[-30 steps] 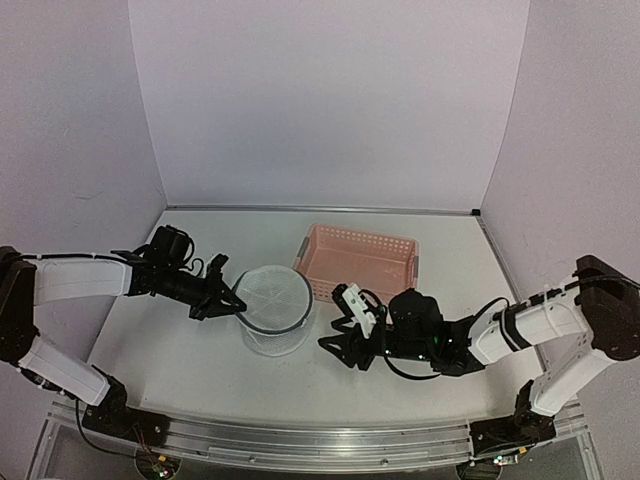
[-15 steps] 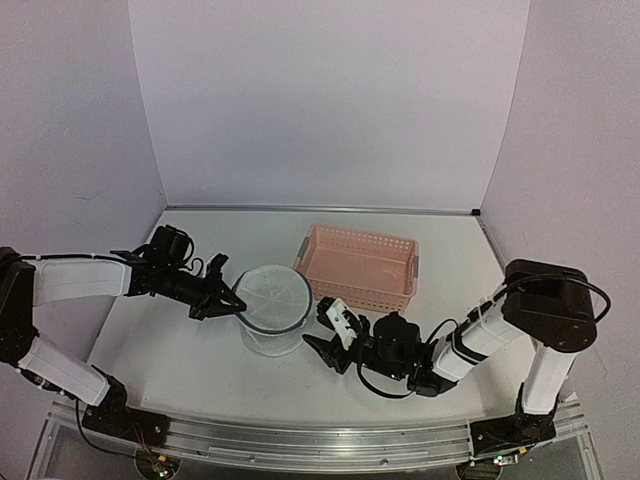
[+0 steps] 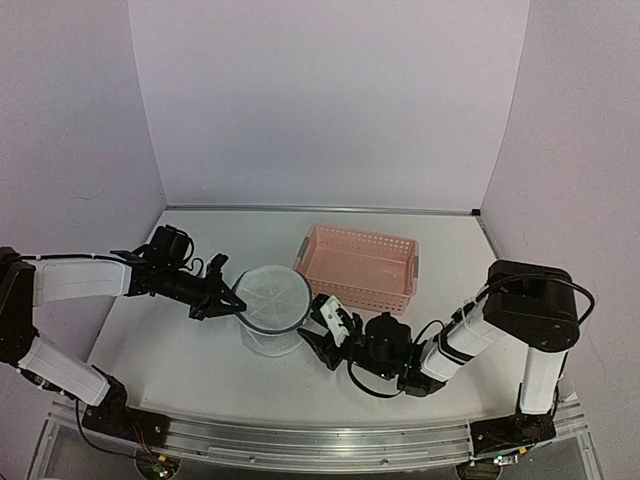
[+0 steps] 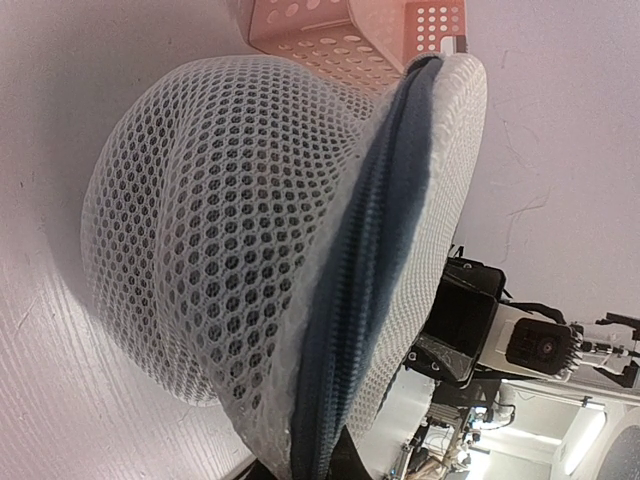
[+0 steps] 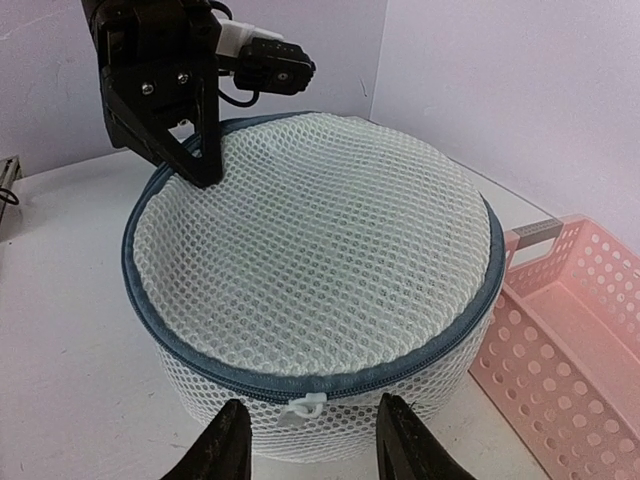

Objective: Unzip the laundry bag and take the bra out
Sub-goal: Pick up the zipper from the laundry bag.

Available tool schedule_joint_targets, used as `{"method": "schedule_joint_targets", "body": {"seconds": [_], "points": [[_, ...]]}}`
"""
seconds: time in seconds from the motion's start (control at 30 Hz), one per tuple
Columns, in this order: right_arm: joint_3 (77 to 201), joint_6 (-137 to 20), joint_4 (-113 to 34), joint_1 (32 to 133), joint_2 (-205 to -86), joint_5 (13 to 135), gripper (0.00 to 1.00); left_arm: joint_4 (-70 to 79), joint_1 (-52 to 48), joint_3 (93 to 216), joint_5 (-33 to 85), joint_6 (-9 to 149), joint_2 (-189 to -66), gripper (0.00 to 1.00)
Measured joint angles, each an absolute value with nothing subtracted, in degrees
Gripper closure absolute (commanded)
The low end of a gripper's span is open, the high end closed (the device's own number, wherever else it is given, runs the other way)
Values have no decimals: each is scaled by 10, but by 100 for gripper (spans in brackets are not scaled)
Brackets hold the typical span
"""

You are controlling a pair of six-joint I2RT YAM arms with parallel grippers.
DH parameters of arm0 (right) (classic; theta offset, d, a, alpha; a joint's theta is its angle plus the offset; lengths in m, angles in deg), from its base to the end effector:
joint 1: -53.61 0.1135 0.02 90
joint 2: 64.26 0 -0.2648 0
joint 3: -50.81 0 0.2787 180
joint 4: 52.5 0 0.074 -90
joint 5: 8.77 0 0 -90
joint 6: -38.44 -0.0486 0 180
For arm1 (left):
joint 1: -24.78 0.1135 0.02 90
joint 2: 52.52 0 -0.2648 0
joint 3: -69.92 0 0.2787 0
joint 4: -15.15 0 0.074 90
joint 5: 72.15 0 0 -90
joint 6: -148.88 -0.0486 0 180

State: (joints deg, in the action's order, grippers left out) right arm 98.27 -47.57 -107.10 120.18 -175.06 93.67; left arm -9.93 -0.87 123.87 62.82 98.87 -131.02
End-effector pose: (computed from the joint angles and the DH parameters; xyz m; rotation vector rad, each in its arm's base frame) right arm 0.1524 0.3254 0.0935 -0.8782 1.5248 0.6176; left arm 0.2474 -0.1569 0.1746 0.0681 2.6332 -1.4247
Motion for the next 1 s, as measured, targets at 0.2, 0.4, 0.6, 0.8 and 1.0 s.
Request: {"method": "schedule_joint_targets", "body": {"seconds": [0.2, 0.4, 0.6, 0.8, 1.0], "points": [[983, -488, -1073, 1202, -1756, 938, 66, -99, -9, 1239, 628, 989, -1310, 100], [988, -495, -1077, 1202, -1763, 940, 77, -99, -9, 1239, 628, 988, -1310, 100], [997, -501, -1081, 1202, -1774, 941, 94, -99, -9, 1239, 628, 988, -1310, 100], [997, -506, -1080, 1202, -1776, 943, 100, -99, -9, 1239, 628, 988, -1310, 100], [984, -514, -1081, 1203, -1772, 943, 100, -99, -9, 1239, 630, 987, -1310, 100]]}}
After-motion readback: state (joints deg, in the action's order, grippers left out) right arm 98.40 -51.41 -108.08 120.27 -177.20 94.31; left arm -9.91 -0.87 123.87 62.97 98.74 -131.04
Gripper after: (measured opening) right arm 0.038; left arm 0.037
